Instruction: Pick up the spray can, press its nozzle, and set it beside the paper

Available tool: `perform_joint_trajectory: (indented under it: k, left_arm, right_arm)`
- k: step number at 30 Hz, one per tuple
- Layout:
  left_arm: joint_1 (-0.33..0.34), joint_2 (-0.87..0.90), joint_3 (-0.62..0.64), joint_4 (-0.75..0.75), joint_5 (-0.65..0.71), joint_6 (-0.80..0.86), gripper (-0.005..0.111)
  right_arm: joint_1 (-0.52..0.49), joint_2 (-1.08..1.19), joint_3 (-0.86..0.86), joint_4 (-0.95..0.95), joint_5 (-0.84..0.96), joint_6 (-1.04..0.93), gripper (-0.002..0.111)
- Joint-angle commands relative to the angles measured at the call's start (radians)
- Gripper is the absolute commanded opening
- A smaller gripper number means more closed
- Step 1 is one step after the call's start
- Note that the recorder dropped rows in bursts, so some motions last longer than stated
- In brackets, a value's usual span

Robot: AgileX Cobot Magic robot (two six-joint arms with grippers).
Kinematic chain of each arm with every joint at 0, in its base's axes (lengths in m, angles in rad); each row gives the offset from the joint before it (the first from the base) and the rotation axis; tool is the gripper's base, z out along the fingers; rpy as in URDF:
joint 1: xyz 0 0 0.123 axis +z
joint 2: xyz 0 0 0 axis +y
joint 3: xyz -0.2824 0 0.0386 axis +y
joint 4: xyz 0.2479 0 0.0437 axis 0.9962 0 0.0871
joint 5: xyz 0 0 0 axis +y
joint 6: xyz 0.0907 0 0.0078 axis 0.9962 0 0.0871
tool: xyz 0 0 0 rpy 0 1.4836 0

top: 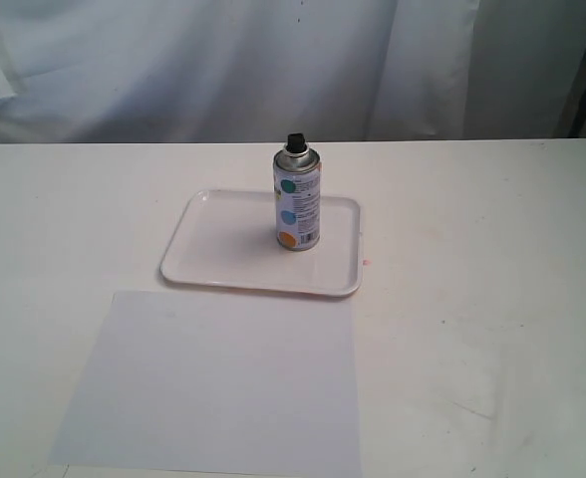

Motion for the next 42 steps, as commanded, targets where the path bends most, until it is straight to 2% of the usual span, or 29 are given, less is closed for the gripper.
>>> perform_joint_trajectory:
  k: [1, 8, 13, 21, 42]
  left_arm:
    - [0.001, -0.007, 0.003, -0.001, -0.005, 0.005, 0.0]
    - [0.001, -0.007, 0.003, -0.001, -0.005, 0.005, 0.0]
    - [0.001, -0.007, 0.003, -0.001, -0.005, 0.005, 0.0]
    - [0.001, -0.007, 0.003, -0.001, -0.005, 0.005, 0.0]
    - [0.001, -0.007, 0.003, -0.001, -0.005, 0.005, 0.0]
  right_arm:
    - [-0.008, -0.082, 0.105, -0.051, -0.086, 0.061, 0.0]
    - [-0.008, -0.124, 0.16, -0.051, -0.101, 0.036, 0.0]
    - [0.059, -0.209, 0.266, -0.063, -0.108, 0.036, 0.0]
    - [0.084, -0.209, 0.267, -0.106, 0.001, 0.012, 0.0]
    - [0.085, -0.209, 0.267, -0.113, 0.011, -0.006, 0.0]
